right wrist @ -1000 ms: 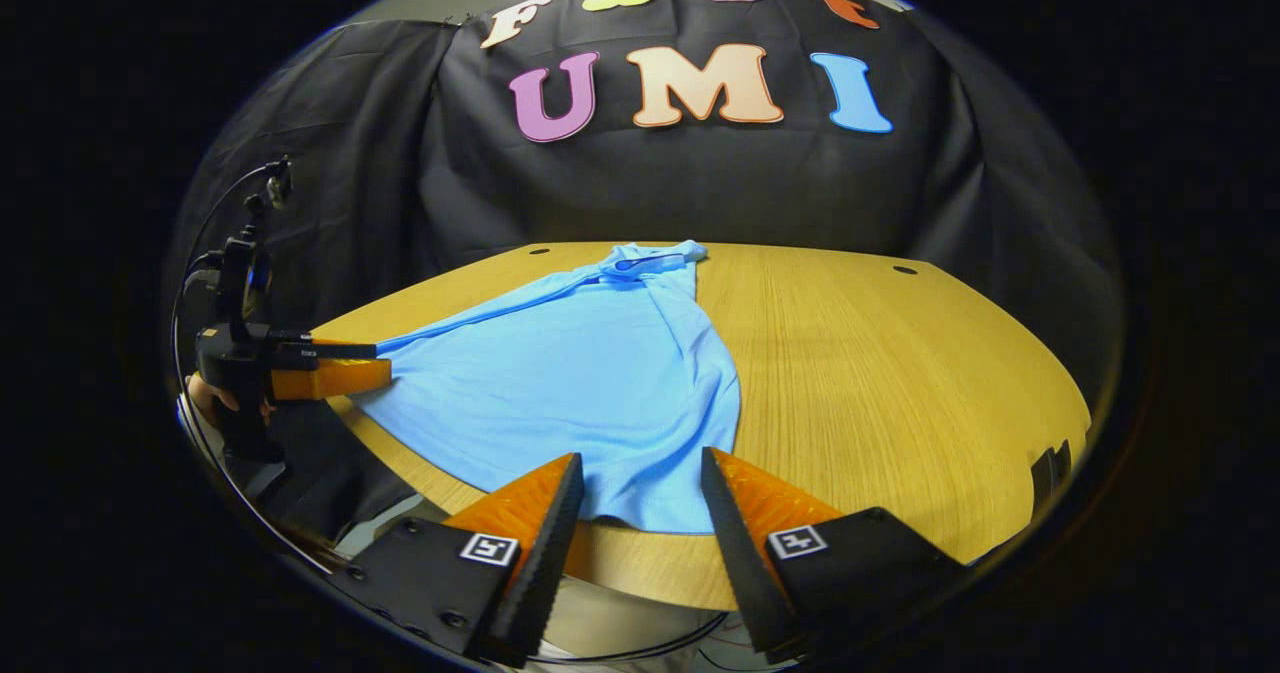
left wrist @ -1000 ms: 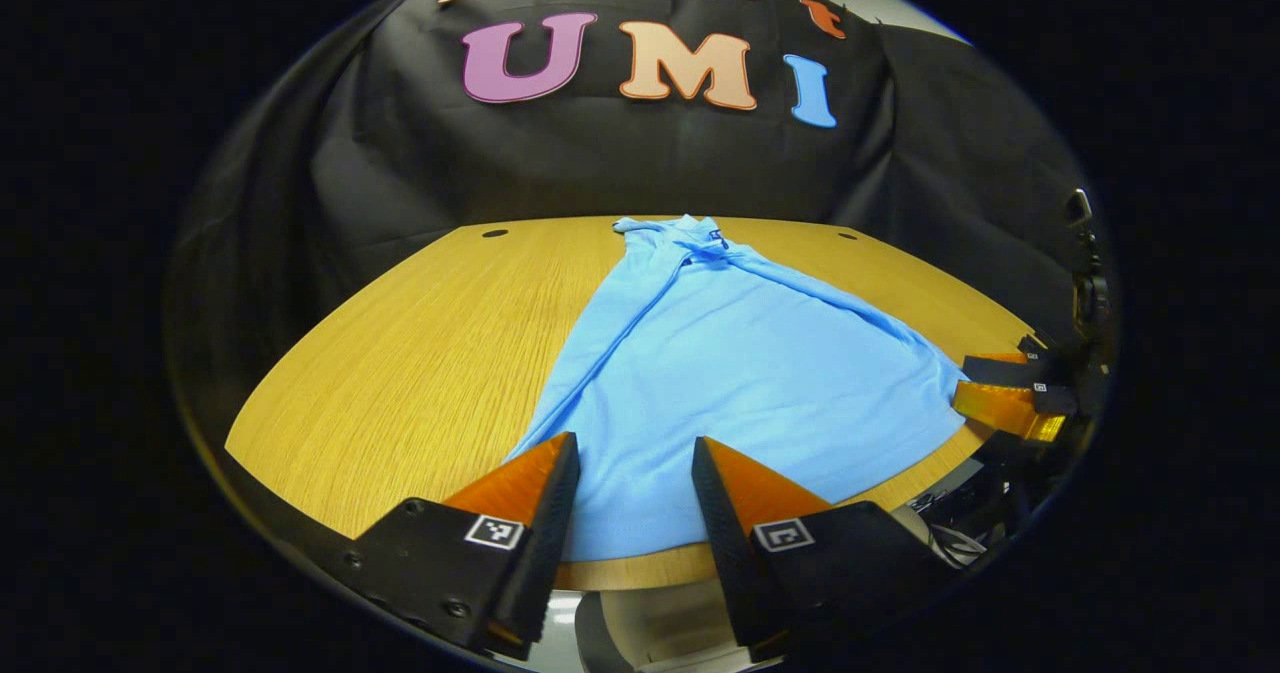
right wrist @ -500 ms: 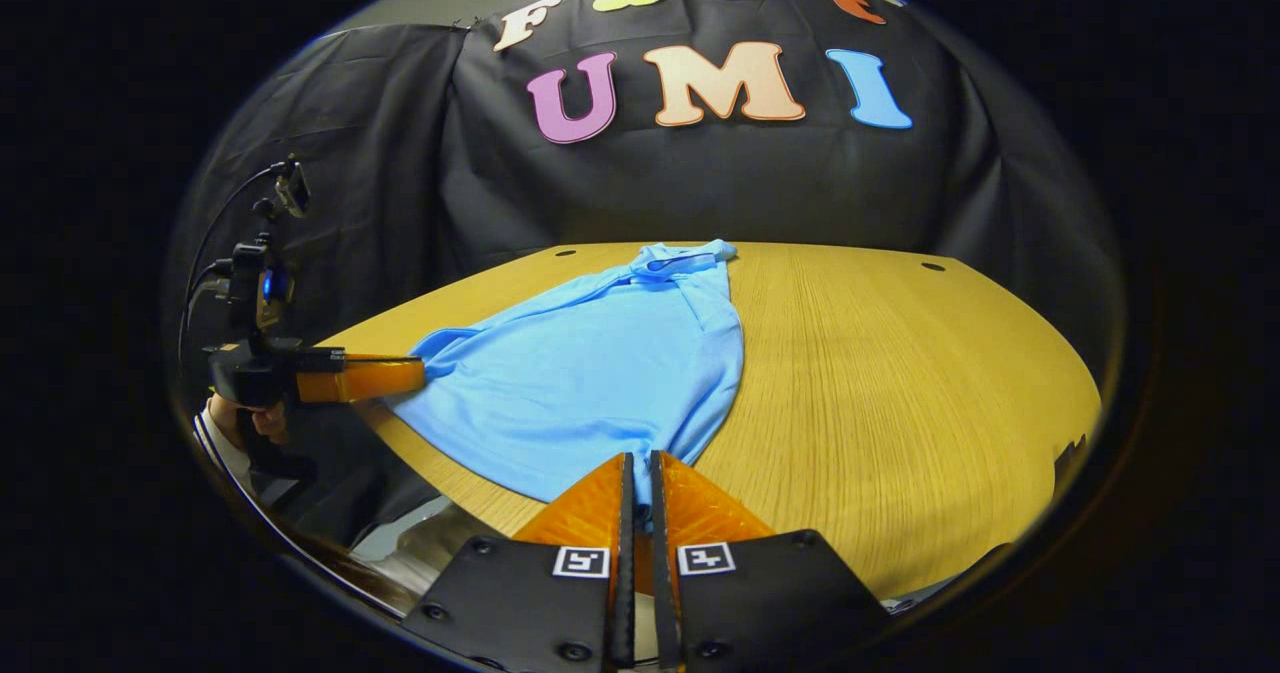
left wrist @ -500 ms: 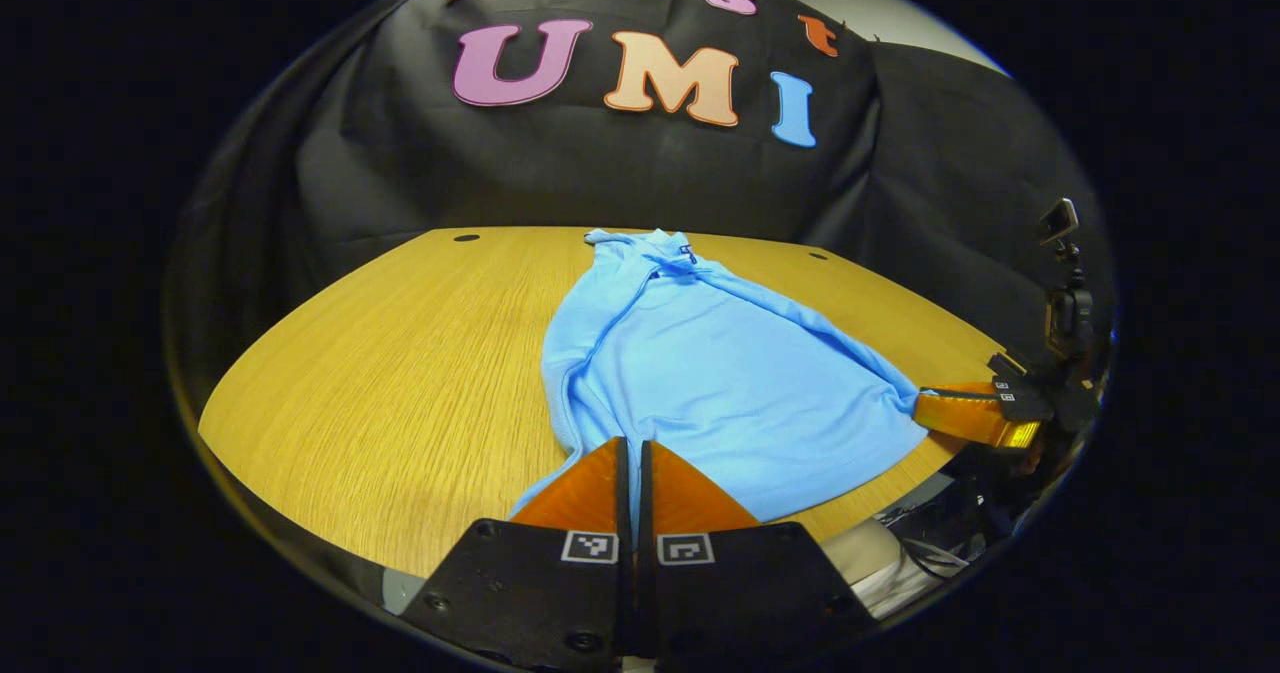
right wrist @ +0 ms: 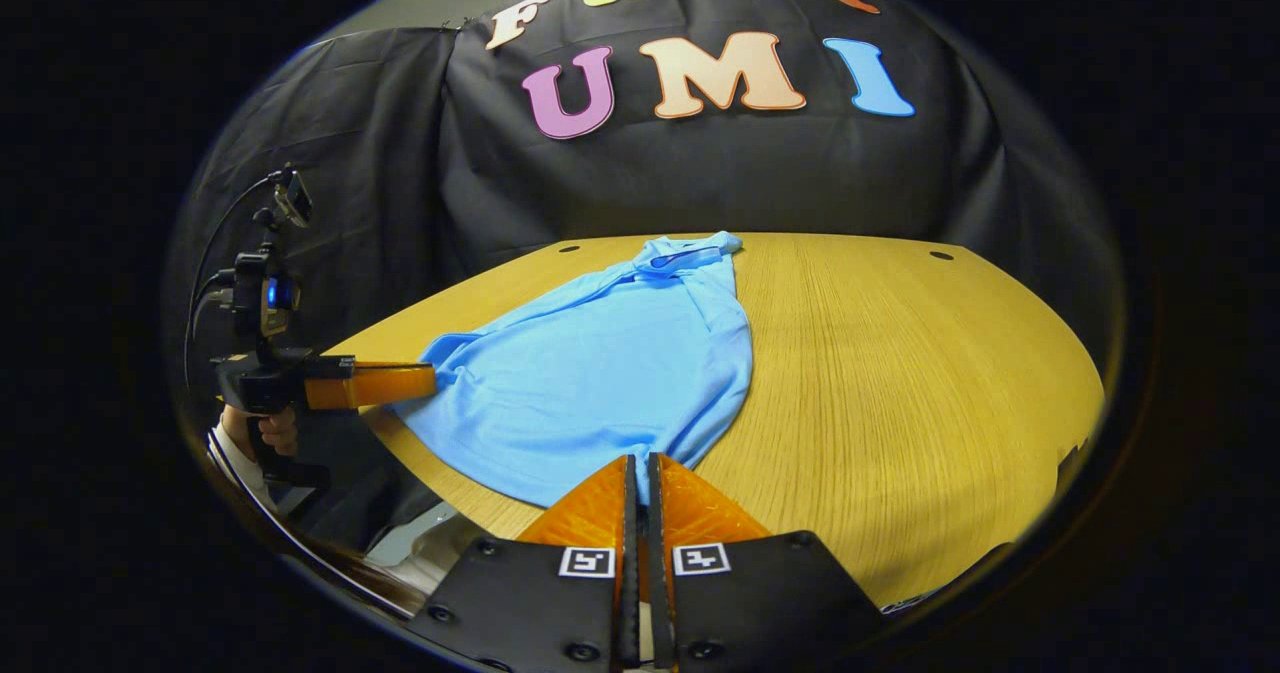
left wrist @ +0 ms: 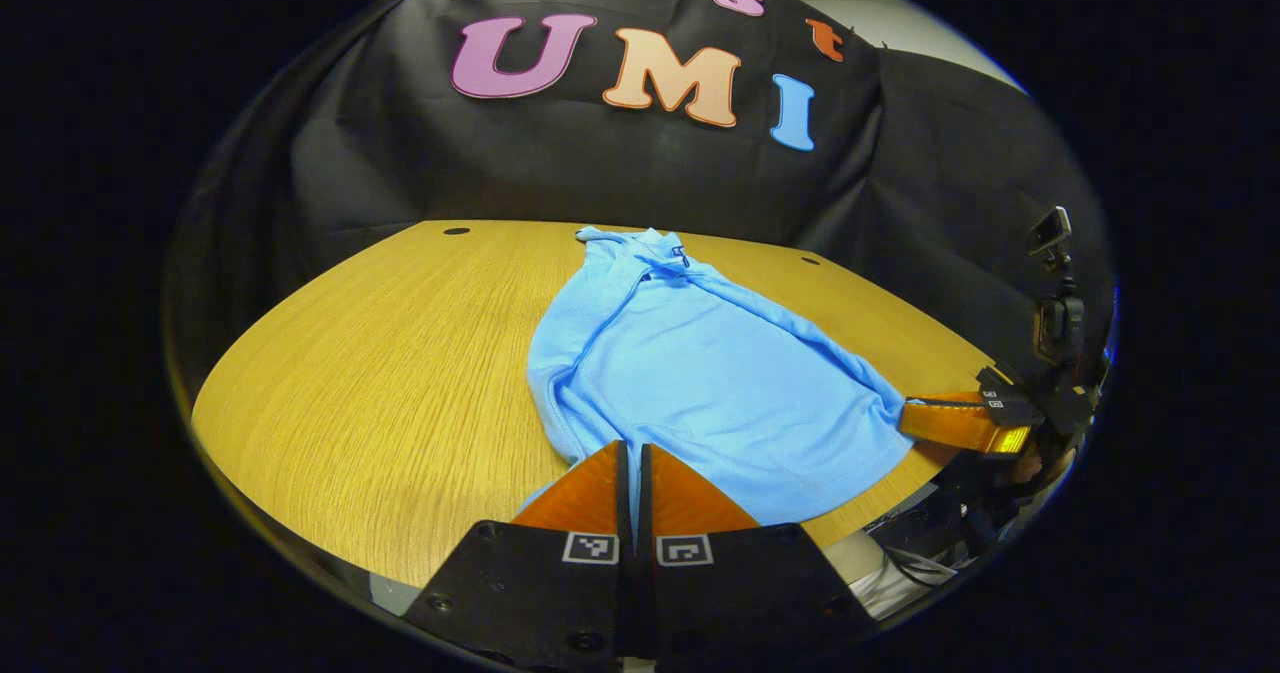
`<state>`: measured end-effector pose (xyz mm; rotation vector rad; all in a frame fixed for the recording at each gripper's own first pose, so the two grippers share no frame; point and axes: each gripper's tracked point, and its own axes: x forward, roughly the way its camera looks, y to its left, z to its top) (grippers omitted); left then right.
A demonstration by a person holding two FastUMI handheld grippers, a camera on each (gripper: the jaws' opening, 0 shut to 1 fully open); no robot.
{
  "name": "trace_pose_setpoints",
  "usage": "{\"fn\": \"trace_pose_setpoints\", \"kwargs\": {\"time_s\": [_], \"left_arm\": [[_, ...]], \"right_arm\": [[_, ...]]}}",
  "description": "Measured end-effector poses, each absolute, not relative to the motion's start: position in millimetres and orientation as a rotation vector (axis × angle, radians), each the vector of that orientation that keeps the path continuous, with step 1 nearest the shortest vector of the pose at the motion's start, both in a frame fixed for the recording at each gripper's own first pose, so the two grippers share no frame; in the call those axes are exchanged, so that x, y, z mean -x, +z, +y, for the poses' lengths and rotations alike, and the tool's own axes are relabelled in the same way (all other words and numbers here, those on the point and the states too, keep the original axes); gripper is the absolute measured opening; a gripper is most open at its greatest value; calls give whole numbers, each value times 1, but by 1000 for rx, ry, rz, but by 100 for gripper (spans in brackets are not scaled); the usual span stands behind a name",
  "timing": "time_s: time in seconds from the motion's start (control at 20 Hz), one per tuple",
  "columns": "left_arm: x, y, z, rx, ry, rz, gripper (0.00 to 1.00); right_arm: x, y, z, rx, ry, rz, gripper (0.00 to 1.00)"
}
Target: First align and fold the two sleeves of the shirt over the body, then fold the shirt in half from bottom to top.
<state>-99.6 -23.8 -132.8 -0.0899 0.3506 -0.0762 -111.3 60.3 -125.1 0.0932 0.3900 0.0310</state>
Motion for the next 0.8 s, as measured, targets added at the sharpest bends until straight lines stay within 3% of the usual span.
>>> {"fn": "trace_pose_setpoints", "kwargs": {"time_s": [0.4, 0.8], "left_arm": [[59, -82, -14, 91, -60, 276, 0], [-24, -43, -1, 127, -38, 247, 0]], "right_arm": [[71, -81, 45, -93, 34, 352, 7], [-15, -28, 6, -52, -5, 324, 7]]}}
